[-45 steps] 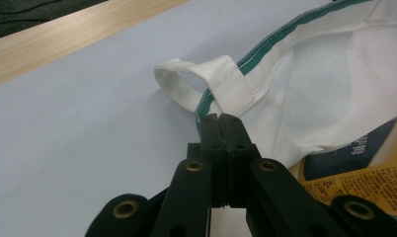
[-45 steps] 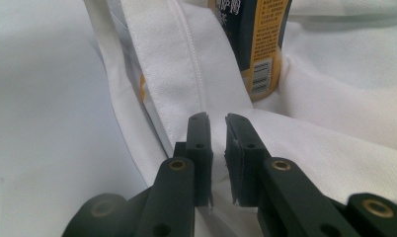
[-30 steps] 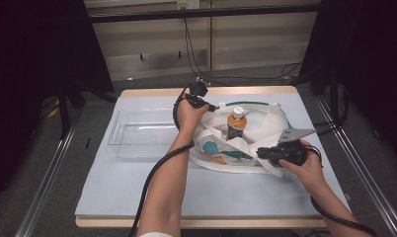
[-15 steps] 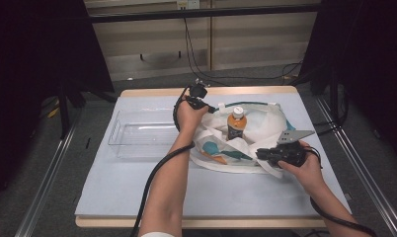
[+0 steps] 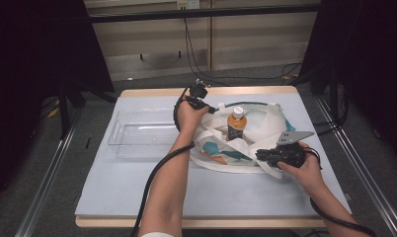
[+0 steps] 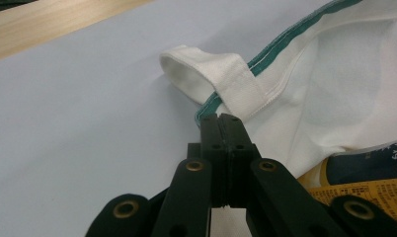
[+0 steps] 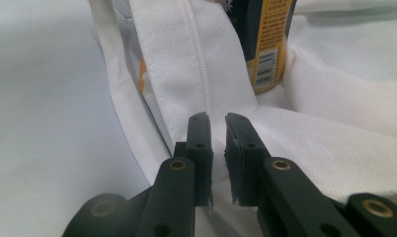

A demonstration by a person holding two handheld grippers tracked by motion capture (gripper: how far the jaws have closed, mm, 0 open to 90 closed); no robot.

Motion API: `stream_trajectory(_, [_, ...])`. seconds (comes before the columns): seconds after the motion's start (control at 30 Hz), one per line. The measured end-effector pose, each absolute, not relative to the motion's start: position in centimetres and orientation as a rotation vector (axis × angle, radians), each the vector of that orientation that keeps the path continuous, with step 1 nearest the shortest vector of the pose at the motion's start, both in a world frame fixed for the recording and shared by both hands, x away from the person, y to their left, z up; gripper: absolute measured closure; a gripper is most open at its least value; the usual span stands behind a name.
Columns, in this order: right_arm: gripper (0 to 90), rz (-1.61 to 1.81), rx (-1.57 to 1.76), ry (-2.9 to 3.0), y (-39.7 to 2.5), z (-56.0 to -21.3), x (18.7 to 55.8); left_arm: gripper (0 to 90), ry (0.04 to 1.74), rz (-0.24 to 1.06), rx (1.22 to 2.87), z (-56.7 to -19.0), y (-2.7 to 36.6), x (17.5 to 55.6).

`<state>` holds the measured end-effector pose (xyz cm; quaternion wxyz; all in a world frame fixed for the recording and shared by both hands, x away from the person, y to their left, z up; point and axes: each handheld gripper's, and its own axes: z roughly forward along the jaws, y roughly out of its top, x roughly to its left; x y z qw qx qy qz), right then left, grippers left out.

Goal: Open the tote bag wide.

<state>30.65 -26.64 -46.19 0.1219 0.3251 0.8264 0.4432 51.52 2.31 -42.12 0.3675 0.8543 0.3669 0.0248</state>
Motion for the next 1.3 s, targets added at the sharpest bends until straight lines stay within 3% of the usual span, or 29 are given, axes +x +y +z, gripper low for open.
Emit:
stream_trajectory(0.4, [76.8,1.288,0.958,2.402,-26.8,-45.6,30.9,82.6,0.899,0.052,2.16,-40.6,2.9,50.5])
stream_trajectory(0.87, [74.7,1.307,0.997,2.369,-27.3,-44.3,31.2,80.7,0.838,0.057,2.144,-38.6,3.4,49.1])
stream_trajectory(1.3, [66.5,1.33,1.019,2.332,-28.0,-42.3,32.0,80.1,0.79,0.062,2.141,-37.9,3.8,47.6])
